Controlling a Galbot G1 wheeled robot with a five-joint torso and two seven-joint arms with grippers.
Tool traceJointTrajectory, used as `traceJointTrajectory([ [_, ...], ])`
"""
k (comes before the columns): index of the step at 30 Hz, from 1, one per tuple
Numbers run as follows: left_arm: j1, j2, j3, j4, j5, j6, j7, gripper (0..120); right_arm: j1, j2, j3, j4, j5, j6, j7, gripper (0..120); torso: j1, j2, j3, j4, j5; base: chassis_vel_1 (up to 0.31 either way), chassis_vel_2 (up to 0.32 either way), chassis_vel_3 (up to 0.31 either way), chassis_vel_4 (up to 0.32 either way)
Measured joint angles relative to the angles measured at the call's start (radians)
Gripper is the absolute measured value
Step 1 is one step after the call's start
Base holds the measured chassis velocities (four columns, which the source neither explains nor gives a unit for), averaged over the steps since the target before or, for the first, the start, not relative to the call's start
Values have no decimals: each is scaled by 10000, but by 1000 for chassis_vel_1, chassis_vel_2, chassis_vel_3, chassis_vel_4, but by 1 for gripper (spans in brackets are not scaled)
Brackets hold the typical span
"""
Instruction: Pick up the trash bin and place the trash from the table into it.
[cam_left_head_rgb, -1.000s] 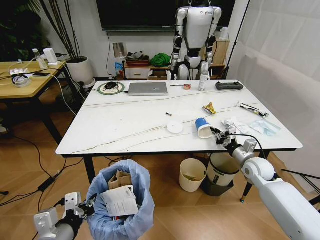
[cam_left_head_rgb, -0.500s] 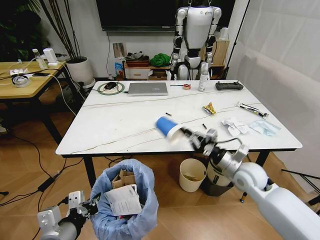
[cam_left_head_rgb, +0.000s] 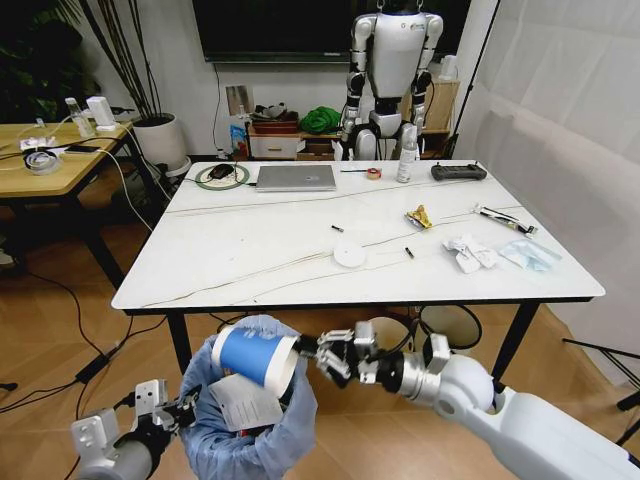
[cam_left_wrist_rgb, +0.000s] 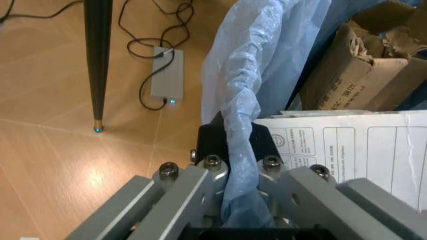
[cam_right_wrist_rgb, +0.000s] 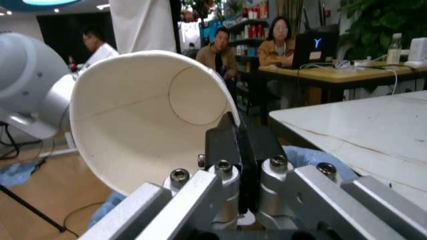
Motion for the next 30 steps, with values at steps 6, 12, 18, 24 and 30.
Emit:
traceJointTrajectory([
  [6,21,-33,-20,-80,-37,33,-110,0,432,106,-510,-280,-809,56,538,0,1,0,0,1,-1,0,0,0,0],
  [12,2,-8,-102,-142,-158,63,-207,0,147,-21,-402,-377,-1396,289,605,0,2,0,0,-1,0,0,0,0,0],
  [18,-33,38,-107,-142,-197,78,-237,0,-64,-83,-221,-389,-1598,542,549,15,1,-2,0,0,0,0,0,0,0],
  [24,-69,52,-115,-145,-221,83,-276,0,-161,-178,-53,-409,-1664,603,435,34,2,-2,0,0,1,0,0,0,0],
  [30,-105,3,-100,-157,-267,85,-289,0,-191,-222,258,-427,-1623,648,411,61,1,-2,0,0,0,0,0,0,0],
])
